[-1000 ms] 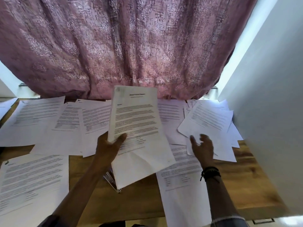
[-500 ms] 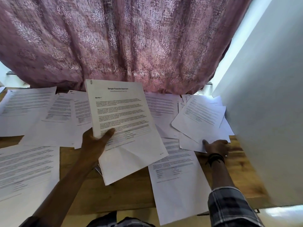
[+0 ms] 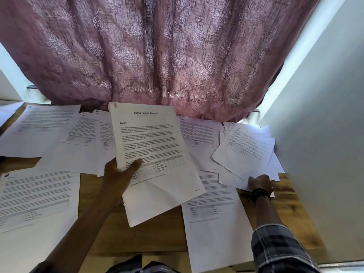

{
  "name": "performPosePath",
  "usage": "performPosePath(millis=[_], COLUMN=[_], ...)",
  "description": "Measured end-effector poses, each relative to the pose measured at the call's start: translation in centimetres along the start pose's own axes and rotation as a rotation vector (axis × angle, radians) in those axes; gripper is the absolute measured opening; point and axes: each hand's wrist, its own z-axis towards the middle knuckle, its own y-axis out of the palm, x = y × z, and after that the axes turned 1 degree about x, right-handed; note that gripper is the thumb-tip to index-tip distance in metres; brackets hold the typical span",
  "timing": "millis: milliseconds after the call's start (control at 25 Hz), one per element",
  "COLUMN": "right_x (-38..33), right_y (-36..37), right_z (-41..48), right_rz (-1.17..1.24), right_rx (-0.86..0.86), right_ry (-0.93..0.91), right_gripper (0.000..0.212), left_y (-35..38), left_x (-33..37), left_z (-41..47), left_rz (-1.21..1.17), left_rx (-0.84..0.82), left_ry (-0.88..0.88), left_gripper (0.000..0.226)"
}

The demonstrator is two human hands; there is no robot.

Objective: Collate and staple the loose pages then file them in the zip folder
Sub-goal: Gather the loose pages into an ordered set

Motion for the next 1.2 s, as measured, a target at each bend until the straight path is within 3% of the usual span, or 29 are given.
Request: performPosePath(millis=[200, 400, 480, 600, 760, 840, 1040, 1200], right_x=[-0.2, 1.5, 2.0, 2.0, -0.1, -1.3, -3.0, -3.6], right_y=[1.3, 2.2, 2.1, 1.8, 0.5, -0.7, -3.7, -4.2], right_z=[-1.7, -1.8, -1.1, -0.6, -1.8, -3.1, -8.6, -11.9], right_rz=[-0.079, -0.297, -0.274, -0.002, 0.495, 0.692, 0.940, 1.081], right_rx=[0.143, 0.242, 0.279, 0.322, 0.342, 0.390, 0.370, 0.189], right_ry=[0.028, -0.178, -0.235, -0.271, -0.139, -0.174, -0.446, -0.403], right_gripper=[0.046, 0.030, 0.025, 0.029, 0.038, 0.038, 0.036, 0.035], left_y=[-1.0, -1.8, -2.0, -2.0, -1.8, -1.8, -1.6, -1.1], left_x=[-0.3, -0.6, -1.1, -1.7, -1.9, -2.0, -1.9, -1.5], left_z=[-0.4, -0.9, -1.0, -1.0, -0.6, -0.6, -0.7, -0.5], left_rz=[-0.029, -0.030, -0.038, -0.058, -0.092, -0.164, -0.341, -0.427], left_rx=[0.016, 0.002, -0.004, -0.006, -0.002, 0.006, -0.002, -0.038], left_ry=[0.009, 0.018, 0.013, -0.030, -0.063, -0.120, -0.260, -0.288], left_gripper=[0.032, 0.029, 0.031, 0.029, 0.030, 0.027, 0.024, 0.031])
